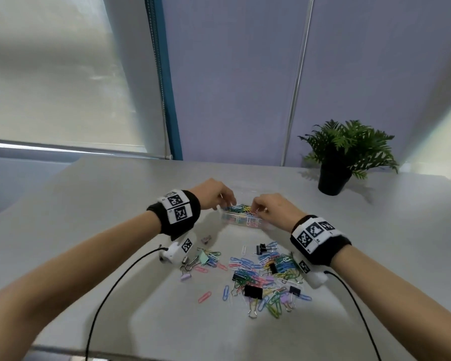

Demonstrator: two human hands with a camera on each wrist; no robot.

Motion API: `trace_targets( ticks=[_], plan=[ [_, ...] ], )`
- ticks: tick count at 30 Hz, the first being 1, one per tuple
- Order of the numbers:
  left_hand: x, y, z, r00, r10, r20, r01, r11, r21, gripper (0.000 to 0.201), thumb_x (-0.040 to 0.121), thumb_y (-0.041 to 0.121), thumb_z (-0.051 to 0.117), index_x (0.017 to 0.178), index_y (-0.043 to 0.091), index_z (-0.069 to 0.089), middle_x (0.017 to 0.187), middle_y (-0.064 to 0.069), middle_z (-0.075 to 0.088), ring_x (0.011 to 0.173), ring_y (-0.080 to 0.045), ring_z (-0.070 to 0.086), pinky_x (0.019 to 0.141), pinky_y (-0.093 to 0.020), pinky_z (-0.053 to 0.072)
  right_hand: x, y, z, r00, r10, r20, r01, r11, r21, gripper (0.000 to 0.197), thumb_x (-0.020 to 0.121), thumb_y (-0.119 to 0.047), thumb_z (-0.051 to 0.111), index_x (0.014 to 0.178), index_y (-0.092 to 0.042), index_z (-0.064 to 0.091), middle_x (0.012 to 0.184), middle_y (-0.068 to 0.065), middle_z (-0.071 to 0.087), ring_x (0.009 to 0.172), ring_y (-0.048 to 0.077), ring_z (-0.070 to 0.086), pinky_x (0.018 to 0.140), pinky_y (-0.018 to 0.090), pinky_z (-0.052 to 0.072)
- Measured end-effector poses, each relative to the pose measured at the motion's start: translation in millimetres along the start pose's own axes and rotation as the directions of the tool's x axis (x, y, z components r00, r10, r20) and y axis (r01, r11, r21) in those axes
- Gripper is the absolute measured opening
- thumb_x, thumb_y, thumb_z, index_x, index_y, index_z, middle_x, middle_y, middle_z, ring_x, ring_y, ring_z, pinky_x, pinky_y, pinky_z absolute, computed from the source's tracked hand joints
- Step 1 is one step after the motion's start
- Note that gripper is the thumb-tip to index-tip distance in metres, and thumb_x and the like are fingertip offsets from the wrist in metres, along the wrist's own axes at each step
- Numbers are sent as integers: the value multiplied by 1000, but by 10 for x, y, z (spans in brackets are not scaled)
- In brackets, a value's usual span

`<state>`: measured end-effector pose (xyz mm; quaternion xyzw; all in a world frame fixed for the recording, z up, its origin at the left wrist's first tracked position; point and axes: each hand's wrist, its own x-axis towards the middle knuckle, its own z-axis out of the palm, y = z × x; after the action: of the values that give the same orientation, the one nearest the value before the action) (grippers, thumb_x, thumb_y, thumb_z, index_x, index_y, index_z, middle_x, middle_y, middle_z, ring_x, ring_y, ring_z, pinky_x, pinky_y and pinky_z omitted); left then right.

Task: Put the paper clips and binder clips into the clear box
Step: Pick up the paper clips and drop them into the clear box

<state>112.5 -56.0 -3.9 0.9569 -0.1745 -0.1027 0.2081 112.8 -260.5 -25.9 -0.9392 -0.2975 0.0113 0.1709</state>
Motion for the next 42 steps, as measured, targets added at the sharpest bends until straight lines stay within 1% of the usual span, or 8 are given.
trace_targets(
  ticks=[4, 8, 13, 19, 30, 34, 38, 42],
  plan=[
    [-391, -60, 169, 989, 47, 140, -60, 994, 90, 18, 86, 0, 56, 96, 6, 70, 92, -12, 73, 62, -6, 62, 65, -19, 50, -263, -231, 112, 947, -108, 304, 137, 988, -75, 16, 88, -17, 59, 102, -9, 62, 106, 5, 64, 98, 19, 58, 80, 26, 43],
    [-496, -8, 411, 975, -6, 223, -63, 952, 298, 23, 86, 19, 62, 107, 10, 66, 106, -8, 70, 96, -22, 64, 84, -27, 46, -235, -368, 281, 909, -38, 415, 133, 970, -201, 39, 84, -31, 64, 116, -10, 54, 118, 7, 57, 110, 24, 51, 89, 35, 41],
    [-411, 92, 588, 956, -85, 280, -61, 878, 475, 45, 73, 35, 74, 108, 9, 61, 112, -11, 60, 103, -28, 57, 72, -30, 40, -192, -463, 506, 934, -21, 356, 133, 947, -291, 57, 77, -50, 65, 110, -6, 50, 110, 11, 53, 104, 29, 52, 79, 37, 41],
    [-399, 90, 599, 961, -69, 269, -71, 875, 479, 25, 78, 20, 69, 103, 16, 69, 105, -10, 69, 98, -28, 63, 69, -28, 43, -190, -550, 551, 926, 7, 377, 79, 974, -212, 25, 77, -20, 72, 87, -12, 50, 93, 9, 53, 88, 25, 51, 69, 34, 37],
    [-399, -31, 530, 960, 49, 276, -110, 971, 211, 23, 86, 5, 53, 106, 7, 64, 107, -11, 67, 88, -18, 54, 74, -20, 35, -264, -532, 606, 954, -17, 299, 59, 989, -134, 18, 79, -3, 52, 70, -18, 53, 89, 5, 71, 86, 27, 63, 69, 34, 45],
    [-342, -73, 453, 977, 48, 206, -56, 998, 34, 18, 89, 6, 52, 99, 6, 68, 96, -10, 69, 71, -9, 52, 71, -22, 45, -269, -424, 512, 960, -3, 279, -7, 999, 36, 15, 81, -11, 64, 74, -21, 55, 86, 1, 72, 79, 16, 62, 74, 32, 49],
    [-291, -99, 366, 992, 15, 128, 15, 972, -235, 15, 92, 5, 50, 89, 8, 65, 73, -4, 62, 60, -8, 60, 62, -18, 52, -254, -275, 323, 974, 36, 222, -102, 951, 293, 18, 79, -9, 69, 73, -19, 55, 67, -8, 62, 56, -6, 57, 57, 8, 43],
    [-105, -99, 244, 999, -10, 39, 20, 964, -264, 17, 91, 0, 50, 96, -1, 66, 68, -5, 60, 44, 4, 57, 53, -10, 51, -182, -83, 148, 983, 147, 108, -182, 829, 529, 17, 81, 4, 64, 75, -11, 57, 64, 2, 61, 52, 8, 58, 48, 13, 48]
  ],
)
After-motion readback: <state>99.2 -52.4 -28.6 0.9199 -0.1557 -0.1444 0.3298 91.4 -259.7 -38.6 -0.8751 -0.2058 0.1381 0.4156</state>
